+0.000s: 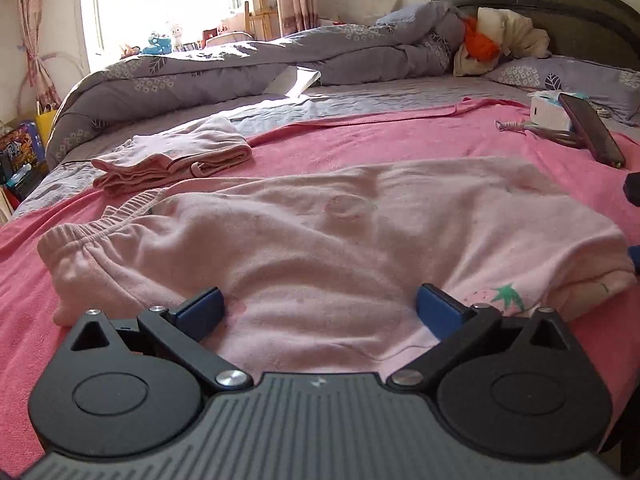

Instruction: Fold clothes

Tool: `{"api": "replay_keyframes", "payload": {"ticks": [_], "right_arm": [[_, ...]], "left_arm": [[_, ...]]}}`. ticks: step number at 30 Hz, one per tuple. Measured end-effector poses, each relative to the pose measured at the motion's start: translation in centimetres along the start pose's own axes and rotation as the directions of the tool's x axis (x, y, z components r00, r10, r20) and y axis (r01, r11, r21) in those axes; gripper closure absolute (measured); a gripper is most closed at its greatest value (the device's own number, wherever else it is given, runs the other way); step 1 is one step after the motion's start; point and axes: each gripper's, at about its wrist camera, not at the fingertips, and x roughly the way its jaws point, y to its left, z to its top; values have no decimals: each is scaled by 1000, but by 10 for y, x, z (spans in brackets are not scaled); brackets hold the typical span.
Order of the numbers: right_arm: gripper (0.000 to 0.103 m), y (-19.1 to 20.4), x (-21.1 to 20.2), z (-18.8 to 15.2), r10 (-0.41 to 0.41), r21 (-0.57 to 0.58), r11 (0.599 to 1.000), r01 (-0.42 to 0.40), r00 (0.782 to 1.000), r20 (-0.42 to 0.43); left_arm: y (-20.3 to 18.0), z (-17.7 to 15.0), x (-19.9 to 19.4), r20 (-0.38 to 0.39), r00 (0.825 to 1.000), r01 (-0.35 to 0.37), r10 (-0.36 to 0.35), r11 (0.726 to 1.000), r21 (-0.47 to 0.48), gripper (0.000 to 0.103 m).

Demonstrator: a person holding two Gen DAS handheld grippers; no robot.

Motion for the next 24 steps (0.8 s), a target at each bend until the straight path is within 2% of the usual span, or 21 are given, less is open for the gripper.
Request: {"api": "replay_keyframes", "payload": {"ticks": [7, 10, 13, 14, 15, 18, 20, 24], "right_arm": [[31, -2, 11, 2, 7, 70, 997, -9, 999, 35], [39, 1, 18, 2, -11, 77, 997, 7, 999, 48], [64, -7, 18, -2, -22, 129, 992, 16, 998, 51], [79, -12, 17, -4, -23, 162, 987, 14, 998, 51], [88, -17, 16, -4, -17, 193, 981, 6, 998, 53], [89, -24, 15, -1, 9, 255, 967, -25, 998, 65], [90, -6, 15, 7, 8, 202, 979, -25, 996, 83], [90, 60, 29, 30, 28, 29, 999, -31, 995, 98]], "left_arm": [[1, -1, -6, 5, 1000, 7, -7, 1000, -17, 0], [2, -2, -7, 7, 1000, 11, -10, 1000, -25, 0], [4, -5, -10, 9, 1000, 16, -16, 1000, -25, 0], [4, -7, -11, 11, 1000, 15, -14, 1000, -22, 0], [5, -9, -14, 15, 1000, 14, -14, 1000, -23, 0], [13, -16, -26, 26, 1000, 16, -15, 999, -35, 0], [25, -22, -38, 32, 999, 18, -16, 998, -68, 0], [64, -39, -61, 34, 997, -57, 62, 989, -138, 0]]}}
